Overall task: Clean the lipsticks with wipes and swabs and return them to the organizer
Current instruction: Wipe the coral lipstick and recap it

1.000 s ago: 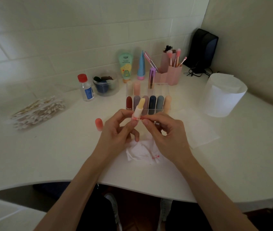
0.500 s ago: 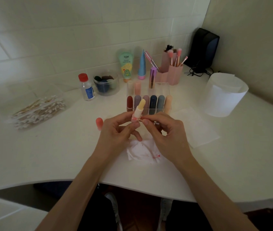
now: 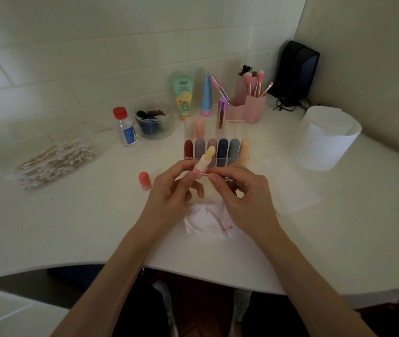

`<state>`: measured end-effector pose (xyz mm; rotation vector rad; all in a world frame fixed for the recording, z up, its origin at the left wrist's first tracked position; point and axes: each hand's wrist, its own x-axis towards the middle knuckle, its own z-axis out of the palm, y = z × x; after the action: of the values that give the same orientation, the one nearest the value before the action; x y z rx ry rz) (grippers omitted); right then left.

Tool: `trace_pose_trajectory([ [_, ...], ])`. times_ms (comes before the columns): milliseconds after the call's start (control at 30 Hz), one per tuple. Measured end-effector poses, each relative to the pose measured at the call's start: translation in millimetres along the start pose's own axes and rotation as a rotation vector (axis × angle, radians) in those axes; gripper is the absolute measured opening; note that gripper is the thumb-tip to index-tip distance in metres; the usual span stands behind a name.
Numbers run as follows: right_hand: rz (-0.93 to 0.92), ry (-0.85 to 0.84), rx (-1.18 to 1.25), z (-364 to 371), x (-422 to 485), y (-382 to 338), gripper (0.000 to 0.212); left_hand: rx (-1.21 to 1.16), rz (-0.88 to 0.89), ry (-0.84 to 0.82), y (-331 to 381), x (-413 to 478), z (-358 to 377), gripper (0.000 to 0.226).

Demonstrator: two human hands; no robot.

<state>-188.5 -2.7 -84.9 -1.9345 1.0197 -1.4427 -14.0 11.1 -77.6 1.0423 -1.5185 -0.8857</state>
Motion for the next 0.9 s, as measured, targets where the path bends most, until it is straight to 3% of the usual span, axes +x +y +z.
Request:
trace_pose_trajectory([
  [133,-0.01,0.003,-0.007,0.6,-0.2,1.0,0.018,-0.011,-0.035,-0.029,3.8,-1.3,2.4,0.029],
  [367,-0.03,-0.005,-0.012,2.2,0.4,0.4,0.016,-0.029,-0.027,0.074,3.2,-0.6,-1.2,0.033],
  [500,-0.007,-0.006,-0.005,2.2,-0.4,0.2,0.016,-0.118,-0.076,0.045,4.5,-1.0,-2.0,0.018],
  [733,0.003,0.005,-0.006,0.8,-1.0,0.1,0.016,-0.014,-0.032,-0.021,5.0,-2.2,1.4,0.022],
  [900,-0.018,-0.024,-0.007,3.3,-1.7,1.1,0.017,0.018,-0.013,0.048,0.8,-1.0,0.3,0.027],
])
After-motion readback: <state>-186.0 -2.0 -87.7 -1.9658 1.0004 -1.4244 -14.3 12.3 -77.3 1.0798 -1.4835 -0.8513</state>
